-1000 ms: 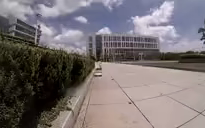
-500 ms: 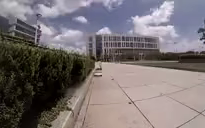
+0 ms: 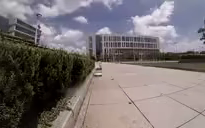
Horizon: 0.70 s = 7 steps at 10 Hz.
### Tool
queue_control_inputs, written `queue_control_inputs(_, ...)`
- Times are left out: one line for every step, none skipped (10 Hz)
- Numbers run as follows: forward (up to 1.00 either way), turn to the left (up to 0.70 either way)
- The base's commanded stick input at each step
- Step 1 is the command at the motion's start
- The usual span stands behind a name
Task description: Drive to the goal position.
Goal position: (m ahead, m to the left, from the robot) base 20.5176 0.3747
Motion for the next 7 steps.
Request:
queue_control_inputs(0.04, 0.0)
queue_control_inputs(0.04, 0.0)
queue_control_inputs(0.04, 0.0)
queue_control_inputs(0.04, 0.0)
queue_control_inputs(0.04, 0.0)
queue_control_inputs(0.04, 0.0)
queue_control_inputs(0.04, 0.0)
